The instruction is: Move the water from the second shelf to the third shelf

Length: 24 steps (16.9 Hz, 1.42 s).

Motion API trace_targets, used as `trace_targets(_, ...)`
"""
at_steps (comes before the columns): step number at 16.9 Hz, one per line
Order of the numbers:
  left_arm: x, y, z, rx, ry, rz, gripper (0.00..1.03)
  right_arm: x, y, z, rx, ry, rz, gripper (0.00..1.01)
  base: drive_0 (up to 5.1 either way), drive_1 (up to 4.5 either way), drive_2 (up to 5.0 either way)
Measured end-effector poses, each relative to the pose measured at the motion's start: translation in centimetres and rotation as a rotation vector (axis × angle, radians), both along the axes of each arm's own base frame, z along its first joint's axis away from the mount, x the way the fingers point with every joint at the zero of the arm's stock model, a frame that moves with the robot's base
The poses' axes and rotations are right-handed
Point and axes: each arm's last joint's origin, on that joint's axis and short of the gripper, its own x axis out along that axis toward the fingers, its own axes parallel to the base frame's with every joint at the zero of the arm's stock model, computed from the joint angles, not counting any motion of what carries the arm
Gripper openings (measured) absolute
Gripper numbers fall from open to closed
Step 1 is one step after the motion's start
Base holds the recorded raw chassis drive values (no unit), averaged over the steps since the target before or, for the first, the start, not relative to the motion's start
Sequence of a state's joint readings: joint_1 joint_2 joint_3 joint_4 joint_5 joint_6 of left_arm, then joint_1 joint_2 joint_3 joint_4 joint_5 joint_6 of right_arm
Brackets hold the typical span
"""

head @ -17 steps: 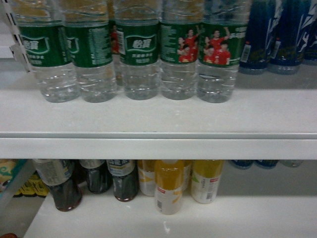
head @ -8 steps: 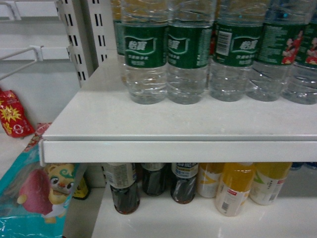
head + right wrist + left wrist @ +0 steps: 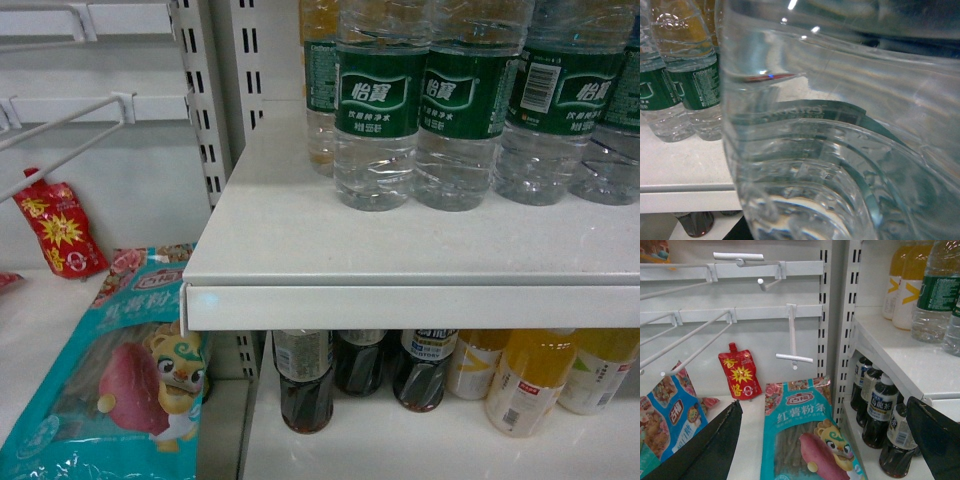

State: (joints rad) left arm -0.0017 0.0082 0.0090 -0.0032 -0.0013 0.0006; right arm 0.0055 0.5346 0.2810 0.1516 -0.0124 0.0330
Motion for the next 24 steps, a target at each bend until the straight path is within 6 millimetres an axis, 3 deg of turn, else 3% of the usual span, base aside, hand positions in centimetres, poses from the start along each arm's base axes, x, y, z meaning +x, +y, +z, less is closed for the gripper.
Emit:
trace_targets(6, 0.0, 0.0, 0.0, 0.0, 0.0, -0.001, 0.98, 0.0, -0.1, 0.0, 0.008, -0.006, 0.009, 0.4, 0.0, 0.0, 0.0)
trace_targets(7, 0.0, 0.0, 0.0, 0.0, 0.001, 0.0, 0.98, 0.5, -0.2, 0.2, 0.074, -0.03, 0.1, 0.4, 0.0, 0.0, 0.0)
trace_targets(11, 0.0, 0.0, 0.0, 0.0, 0.0, -0.001, 0.98, 3.0, 2.9, 1.1, 0.174, 0.014, 0.378, 0.4, 0.0, 0.0, 0.0)
trace_targets(15, 0.0, 0.0, 0.0, 0.0, 0.0, -0.001, 0.98, 7.0, 3.4, 0.8, 0.138, 0.093, 0.31, 0.4, 0.0, 0.0, 0.0)
trace_targets(19, 0.0, 0.0, 0.0, 0.0, 0.0, -0.001, 0.98, 10.5, 4.1, 2.2, 0.08, 0.091, 0.323, 0.4, 0.0, 0.0, 0.0)
trace_targets(24, 0.0, 0.0, 0.0, 0.0, 0.001, -0.001, 0.98, 12.4, 4.4, 2.0, 0.004, 0.117, 0.311, 0.4, 0.0, 0.0, 0.0)
